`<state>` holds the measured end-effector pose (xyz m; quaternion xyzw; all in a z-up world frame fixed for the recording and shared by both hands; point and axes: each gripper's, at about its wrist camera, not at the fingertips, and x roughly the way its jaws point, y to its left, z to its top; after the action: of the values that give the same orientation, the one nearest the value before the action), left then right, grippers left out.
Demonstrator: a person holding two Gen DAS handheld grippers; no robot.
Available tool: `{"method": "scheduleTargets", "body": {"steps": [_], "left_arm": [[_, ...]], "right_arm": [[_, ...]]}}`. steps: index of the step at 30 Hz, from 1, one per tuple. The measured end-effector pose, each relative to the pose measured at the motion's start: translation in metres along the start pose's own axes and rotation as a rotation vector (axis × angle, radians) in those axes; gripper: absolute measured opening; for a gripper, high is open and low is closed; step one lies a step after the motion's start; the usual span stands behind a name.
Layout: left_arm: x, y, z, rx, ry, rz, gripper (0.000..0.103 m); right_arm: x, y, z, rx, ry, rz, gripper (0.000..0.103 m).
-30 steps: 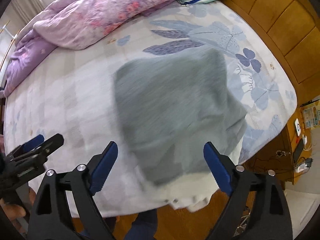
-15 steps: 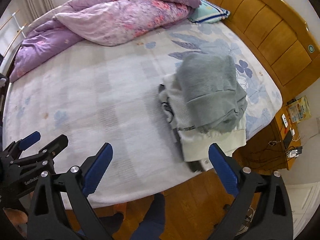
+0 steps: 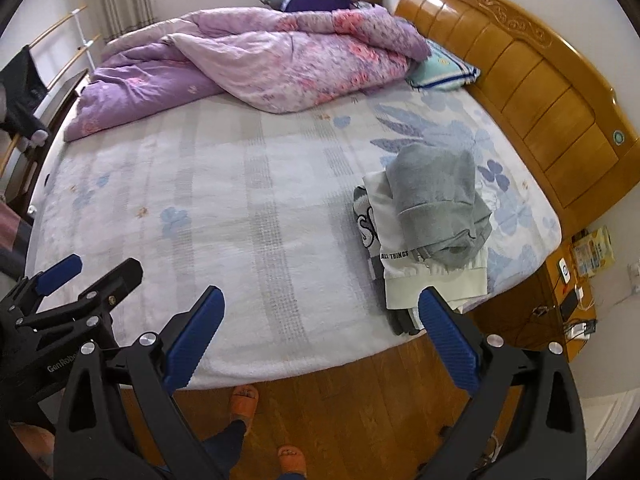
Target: Fold large clothes
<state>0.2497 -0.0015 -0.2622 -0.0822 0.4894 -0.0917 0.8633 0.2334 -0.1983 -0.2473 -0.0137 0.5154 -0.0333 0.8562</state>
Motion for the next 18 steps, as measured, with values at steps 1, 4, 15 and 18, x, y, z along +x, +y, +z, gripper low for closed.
{"method": "scheduleTargets", "body": {"steps": [1, 4, 15, 18], "left_arm": [[-0.012, -0.004, -0.006, -0.010, -0.017, 0.004, 0.098], [-0.038, -0.013, -0.021, -0.032, -0.052, 0.016, 0.098], [-0.150, -0.049, -0.097, -0.095, -0.153, 0.089, 0.098], [-0.177, -0.057, -0.109, -0.084, -0.173, 0.120, 0.098]], "right_arm": [[-0.008, -0.003, -0.005, -0.006, -0.012, 0.007, 0.094], [-0.034, -0.010, -0.023, -0.030, -0.052, 0.016, 0.095], [-0.123, -0.027, -0.083, -0.091, -0.141, 0.096, 0.095], [-0.147, -0.025, -0.094, -0.110, -0.164, 0.107, 0.095]]}}
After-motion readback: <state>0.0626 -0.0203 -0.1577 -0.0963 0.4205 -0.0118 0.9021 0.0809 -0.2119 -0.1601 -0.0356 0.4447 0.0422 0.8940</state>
